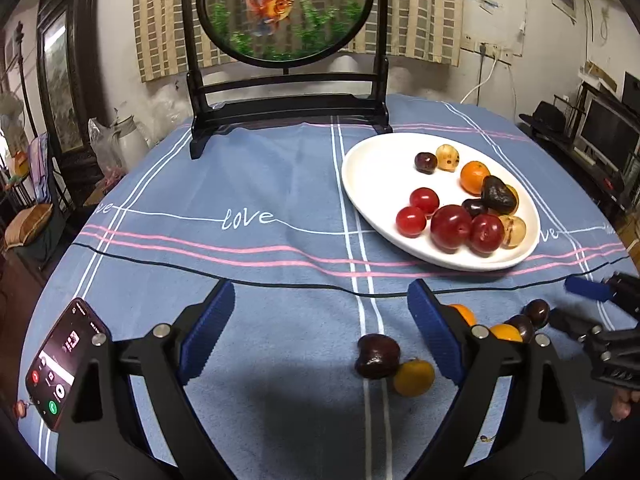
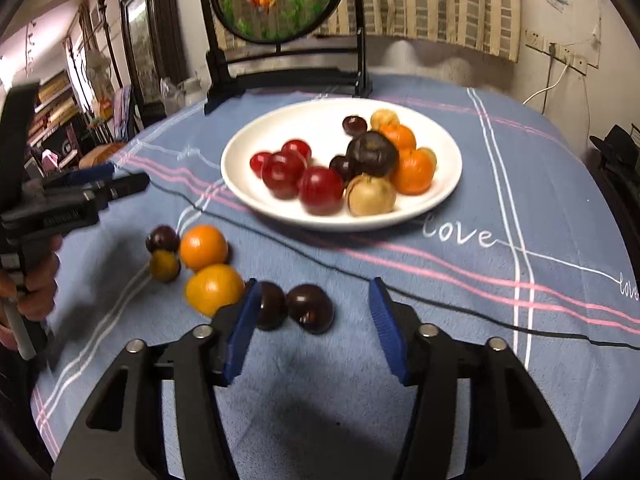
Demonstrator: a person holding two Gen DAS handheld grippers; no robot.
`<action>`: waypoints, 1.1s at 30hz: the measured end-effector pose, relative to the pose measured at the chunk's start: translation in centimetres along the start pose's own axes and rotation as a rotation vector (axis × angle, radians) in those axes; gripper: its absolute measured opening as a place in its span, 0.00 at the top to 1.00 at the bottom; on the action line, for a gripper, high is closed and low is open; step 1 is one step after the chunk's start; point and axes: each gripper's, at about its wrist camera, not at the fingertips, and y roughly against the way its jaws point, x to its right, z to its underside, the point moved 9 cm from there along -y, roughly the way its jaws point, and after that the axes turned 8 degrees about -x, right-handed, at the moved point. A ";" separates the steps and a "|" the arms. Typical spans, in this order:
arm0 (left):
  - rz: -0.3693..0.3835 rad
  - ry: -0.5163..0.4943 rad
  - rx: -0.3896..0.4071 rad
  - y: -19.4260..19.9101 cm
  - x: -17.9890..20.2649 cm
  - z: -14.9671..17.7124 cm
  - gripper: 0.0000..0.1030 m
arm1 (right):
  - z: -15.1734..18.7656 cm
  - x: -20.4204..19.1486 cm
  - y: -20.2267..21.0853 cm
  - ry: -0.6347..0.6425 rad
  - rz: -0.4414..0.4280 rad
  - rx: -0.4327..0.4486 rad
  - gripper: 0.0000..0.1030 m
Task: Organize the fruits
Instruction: 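Grasp a dark plum with the right tool while the left tool grasps another dark plum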
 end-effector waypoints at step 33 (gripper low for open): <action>0.161 0.045 -0.103 -1.2 -0.4 2.5 0.31 | 0.2 0.8 -0.7 -0.152 -0.196 -0.042 0.72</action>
